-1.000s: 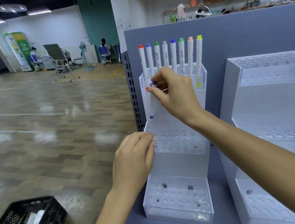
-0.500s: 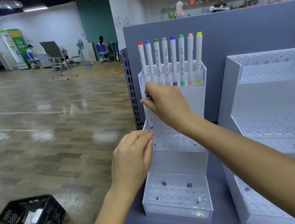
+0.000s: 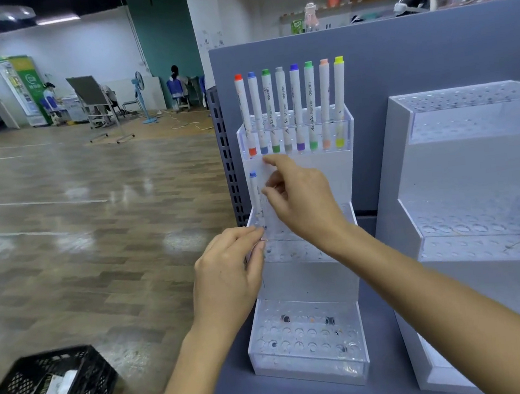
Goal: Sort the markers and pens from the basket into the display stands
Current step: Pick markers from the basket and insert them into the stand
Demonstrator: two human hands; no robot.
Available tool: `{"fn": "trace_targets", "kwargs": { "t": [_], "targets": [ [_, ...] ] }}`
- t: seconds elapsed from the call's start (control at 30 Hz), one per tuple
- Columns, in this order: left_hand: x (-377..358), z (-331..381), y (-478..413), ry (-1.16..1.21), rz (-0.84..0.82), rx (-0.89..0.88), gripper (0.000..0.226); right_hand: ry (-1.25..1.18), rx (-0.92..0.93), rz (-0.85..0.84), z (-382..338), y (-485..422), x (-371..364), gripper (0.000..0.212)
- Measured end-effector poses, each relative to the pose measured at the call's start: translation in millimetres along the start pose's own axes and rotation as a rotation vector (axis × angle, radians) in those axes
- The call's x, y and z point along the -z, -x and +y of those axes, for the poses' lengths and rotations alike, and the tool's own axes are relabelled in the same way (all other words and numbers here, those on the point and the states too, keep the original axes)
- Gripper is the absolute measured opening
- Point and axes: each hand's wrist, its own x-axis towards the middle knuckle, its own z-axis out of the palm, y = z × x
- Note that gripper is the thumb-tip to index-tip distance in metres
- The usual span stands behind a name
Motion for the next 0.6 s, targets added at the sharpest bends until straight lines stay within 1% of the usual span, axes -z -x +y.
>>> {"fn": "trace_targets", "kwargs": {
  "t": [0.03, 0.1, 0.17, 0.27, 0.37, 0.5, 0.6],
  "targets": [
    [1.1, 0.6, -1.0, 0.02, -0.012, 0.023, 0.032, -0.033, -0.034, 0.025, 0.4, 5.2, 4.2, 0.037],
    [4.5, 3.0, -4.7, 0.063, -0.028, 0.072, 0.033, -0.074, -0.089, 0.064, 1.3, 14.8, 15.4, 0.028],
    [7.9, 7.4, -9.3, 0.088, -0.027, 0.117, 0.028, -0.117, -0.148, 0.105, 2.0, 26.3, 29.1, 0.022],
    [11.0, 22.0, -11.3, 0.121, 0.022, 0.147, 0.025, -0.222, -0.295, 0.148, 3.9, 51.9, 52.6, 0.019],
    [11.4, 46.8, -4.5, 0.246, 0.029, 0.21, 0.022, -0.35, -0.394, 0.226, 6.5, 85.9, 75.0, 0.015],
    [2.9, 81.5, 12.5, 0.426, -0.043, 0.261, 0.018, -0.485, -0.489, 0.295, 14.9, 134.1, 99.5, 0.011],
    [-9.7, 103.0, 25.5, 0.53, -0.109, 0.314, 0.024, -0.498, -0.563, 0.36, 27.2, 168.4, 117.9, 0.018]
  ]
}}
